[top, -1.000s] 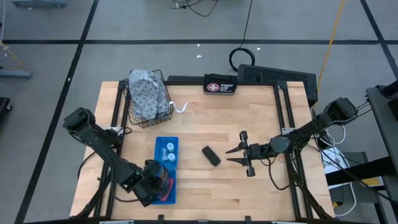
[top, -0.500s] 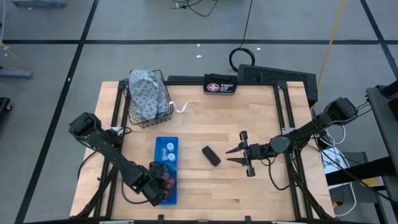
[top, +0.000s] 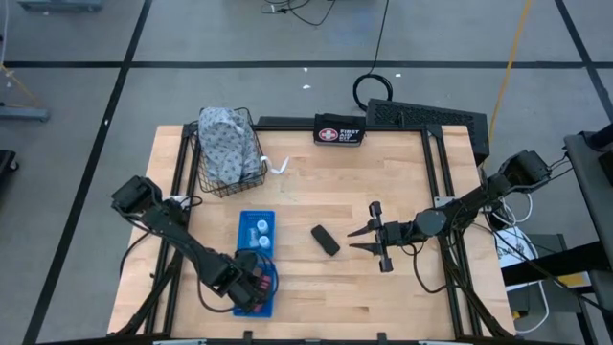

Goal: Pick & Place Medicine items
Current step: Put the brown bandage into bottom blue basket, then put the black bandage into bottom blue basket

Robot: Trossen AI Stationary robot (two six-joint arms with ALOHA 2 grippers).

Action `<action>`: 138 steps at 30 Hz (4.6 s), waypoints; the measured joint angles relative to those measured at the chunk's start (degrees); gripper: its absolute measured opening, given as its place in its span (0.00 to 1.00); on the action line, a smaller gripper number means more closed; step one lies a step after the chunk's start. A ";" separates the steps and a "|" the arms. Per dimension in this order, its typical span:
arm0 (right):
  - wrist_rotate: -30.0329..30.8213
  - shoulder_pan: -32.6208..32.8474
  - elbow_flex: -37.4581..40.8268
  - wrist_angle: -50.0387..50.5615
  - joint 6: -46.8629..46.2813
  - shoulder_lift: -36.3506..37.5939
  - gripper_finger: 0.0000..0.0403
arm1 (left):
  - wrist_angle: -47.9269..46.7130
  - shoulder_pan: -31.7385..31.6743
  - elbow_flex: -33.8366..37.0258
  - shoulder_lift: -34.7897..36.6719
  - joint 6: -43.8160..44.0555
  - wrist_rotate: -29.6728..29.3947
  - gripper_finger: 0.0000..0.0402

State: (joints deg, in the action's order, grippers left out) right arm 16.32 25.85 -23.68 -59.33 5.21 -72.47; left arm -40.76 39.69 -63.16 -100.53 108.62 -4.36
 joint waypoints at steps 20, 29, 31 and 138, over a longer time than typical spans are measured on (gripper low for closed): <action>-2.12 0.13 0.00 0.87 -7.84 -0.02 0.24 | 0.79 -1.17 0.07 13.98 -13.01 -13.83 0.56; -0.72 0.15 -0.02 2.96 -12.30 -0.17 0.24 | 5.73 -1.54 0.04 23.25 -39.27 -34.36 0.56; 5.42 0.15 -0.19 6.93 -15.99 -1.21 0.25 | 7.04 -1.65 0.04 23.39 -43.92 -38.25 0.56; -9.06 -3.24 -17.89 36.45 -19.92 -17.58 0.33 | -4.44 -21.38 -33.81 -12.98 -77.94 -0.84 0.12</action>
State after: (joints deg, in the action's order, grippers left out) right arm 7.26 22.61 -41.57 -22.88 -14.71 -90.05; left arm -45.20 18.31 -96.97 -113.51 30.68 -5.19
